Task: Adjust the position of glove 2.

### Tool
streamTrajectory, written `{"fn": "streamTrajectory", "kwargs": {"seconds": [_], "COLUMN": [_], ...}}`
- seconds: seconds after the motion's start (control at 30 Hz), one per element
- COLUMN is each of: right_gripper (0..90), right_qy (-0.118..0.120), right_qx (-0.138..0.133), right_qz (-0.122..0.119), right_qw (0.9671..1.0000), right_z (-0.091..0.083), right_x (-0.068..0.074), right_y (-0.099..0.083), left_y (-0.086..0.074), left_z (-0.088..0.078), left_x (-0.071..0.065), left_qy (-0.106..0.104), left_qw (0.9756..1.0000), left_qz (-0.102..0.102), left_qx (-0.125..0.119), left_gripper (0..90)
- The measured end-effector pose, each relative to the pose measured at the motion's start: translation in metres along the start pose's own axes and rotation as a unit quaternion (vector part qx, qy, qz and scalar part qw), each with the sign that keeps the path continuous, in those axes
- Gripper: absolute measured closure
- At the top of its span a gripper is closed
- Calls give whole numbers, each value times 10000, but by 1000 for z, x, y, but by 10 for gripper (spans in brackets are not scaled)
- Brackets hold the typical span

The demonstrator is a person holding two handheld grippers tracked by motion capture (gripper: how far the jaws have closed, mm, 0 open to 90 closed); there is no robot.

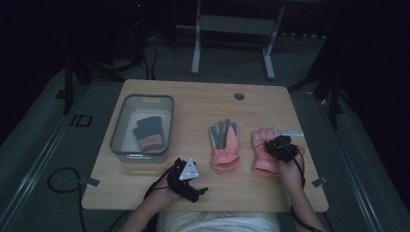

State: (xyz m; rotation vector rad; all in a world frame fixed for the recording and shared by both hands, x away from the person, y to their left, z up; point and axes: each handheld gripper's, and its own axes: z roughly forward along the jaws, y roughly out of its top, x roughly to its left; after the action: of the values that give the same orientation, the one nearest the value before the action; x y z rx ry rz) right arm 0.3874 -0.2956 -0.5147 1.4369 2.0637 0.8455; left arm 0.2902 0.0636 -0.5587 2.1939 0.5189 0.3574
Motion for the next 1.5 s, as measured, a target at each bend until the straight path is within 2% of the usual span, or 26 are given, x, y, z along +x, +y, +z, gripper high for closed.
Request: {"fn": "streamTrajectory", "kwargs": {"seconds": [0.03, 0.1, 0.13, 0.17, 0.27, 0.43, 0.57, 0.67, 0.7, 0.73, 0.8, 0.9, 1.0, 1.07, 1.13, 1.17, 1.3, 1.5], "right_gripper": [723, 666, 617, 617, 597, 579, 562, 571, 588, 588, 623, 777, 817, 843, 862, 868, 871, 882], "right_qy": [39, 178, 208, 208, 188, 138, 217, 127, 132, 132, 180, 125, 62, 27, 76, 122, 107, 297], "right_qx": [-11, -141, -123, -123, -59, -29, 36, 106, 156, 156, 250, 408, 415, 366, 311, 195, 32, -417], "right_qz": [6, -132, -423, -423, -837, -1061, -1017, -1056, -947, -947, -812, -899, -911, -866, -685, -533, -538, -649], "right_qw": [10000, 9997, 9988, 9988, 9963, 9943, 9946, 9943, 9953, 9953, 9962, 9950, 9950, 9956, 9971, 9983, 9985, 9966], "right_z": [-2, -9, -13, -13, -18, -20, -17, -11, -7, -7, -3, 0, 1, 0, -4, -13, -23, -48], "right_x": [-1, -5, -7, -7, -8, -10, -10, -8, -8, -8, -8, -2, 1, 2, -1, -4, -2, 5], "right_y": [1, 4, 7, 7, 8, 4, -5, -13, -16, -16, -18, -16, -16, -16, -14, -8, 1, 34], "left_y": [0, 0, 0, 0, 0, 0, 0, 0, 0, 0, 0, 0, 0, 0, 0, 0, 0, 0], "left_z": [0, 0, 0, 0, 0, 0, 0, 0, 1, 0, 1, 1, 1, 0, 0, -1, 0, -1], "left_x": [0, 0, 0, 0, 0, 0, 0, -1, -1, -1, -1, -1, -1, -1, 0, 0, 1, 0], "left_qy": [2, 15, 10, 10, 9, 23, 22, 26, 28, 30, 30, 18, 10, 10, 4, 3, 8, 14], "left_qw": [10000, 10000, 10000, 10000, 10000, 10000, 10000, 10000, 10000, 10000, 10000, 10000, 10000, 10000, 10000, 10000, 10000, 10000], "left_qz": [5, 31, 28, 28, 40, 44, 34, 46, 53, 62, 63, 71, 70, 56, 38, 37, 60, 51], "left_qx": [4, 15, 11, 11, 31, 26, 26, 28, 27, 29, 29, 49, 38, 26, 12, 9, 31, 11], "left_gripper": [12, 12, 12, 12, 12, 12, 13, 12, 12, 12, 12, 12, 12, 12, 12, 12, 12, 12]}}
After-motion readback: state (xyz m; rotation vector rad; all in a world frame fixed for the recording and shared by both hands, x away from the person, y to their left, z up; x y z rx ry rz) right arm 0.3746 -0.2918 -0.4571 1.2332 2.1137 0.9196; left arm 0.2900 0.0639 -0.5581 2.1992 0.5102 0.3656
